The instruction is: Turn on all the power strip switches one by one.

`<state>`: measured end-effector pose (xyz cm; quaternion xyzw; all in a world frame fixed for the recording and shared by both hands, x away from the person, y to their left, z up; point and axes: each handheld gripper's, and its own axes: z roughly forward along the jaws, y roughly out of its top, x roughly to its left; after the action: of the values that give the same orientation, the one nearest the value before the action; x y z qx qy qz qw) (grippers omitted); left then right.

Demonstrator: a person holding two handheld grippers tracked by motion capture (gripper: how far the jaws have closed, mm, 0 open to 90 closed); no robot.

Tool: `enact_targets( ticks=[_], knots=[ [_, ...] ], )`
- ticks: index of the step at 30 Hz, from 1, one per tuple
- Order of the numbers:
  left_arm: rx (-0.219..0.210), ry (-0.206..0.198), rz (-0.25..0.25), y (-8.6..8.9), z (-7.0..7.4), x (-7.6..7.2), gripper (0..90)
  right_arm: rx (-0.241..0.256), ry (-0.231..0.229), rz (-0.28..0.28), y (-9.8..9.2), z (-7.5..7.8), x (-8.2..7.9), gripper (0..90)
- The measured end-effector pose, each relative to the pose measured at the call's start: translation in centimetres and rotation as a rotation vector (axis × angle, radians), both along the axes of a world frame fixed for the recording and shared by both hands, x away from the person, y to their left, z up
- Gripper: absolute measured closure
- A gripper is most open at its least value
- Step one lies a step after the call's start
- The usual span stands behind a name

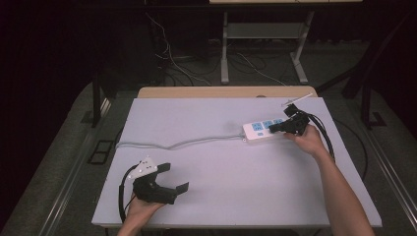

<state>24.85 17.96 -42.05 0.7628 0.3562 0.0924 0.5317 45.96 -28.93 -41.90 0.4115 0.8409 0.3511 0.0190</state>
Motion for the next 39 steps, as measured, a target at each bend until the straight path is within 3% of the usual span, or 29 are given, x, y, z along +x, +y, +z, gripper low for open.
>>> enact_targets(
  ticks=[14, 19, 24, 28, 39],
  knots=[
    [0.007, 0.004, 0.002, -0.07, -0.09, -0.02, 0.0, 0.018, -0.01, 0.007, -0.25, -0.29, -0.06, 90.0],
    [0.008, 0.004, 0.002, -0.07, -0.12, -0.04, 0.0, 0.077, -0.015, -0.005, -0.79, -0.84, -0.21, 90.0],
    [0.01, 0.003, 0.0, -0.09, -0.12, 0.0, 0.0, 0.048, -0.025, 0.0, -0.48, -0.74, -0.33, 90.0],
    [0.009, 0.004, 0.001, -0.11, -0.12, -0.07, 0.0, 0.073, -0.015, -0.009, -0.72, -0.91, -0.3, 90.0],
    [0.01, 0.005, 0.0, -0.12, -0.19, 0.1, 0.0, 0.027, -0.031, -0.007, -0.21, -0.54, -0.36, 90.0]
  ],
)
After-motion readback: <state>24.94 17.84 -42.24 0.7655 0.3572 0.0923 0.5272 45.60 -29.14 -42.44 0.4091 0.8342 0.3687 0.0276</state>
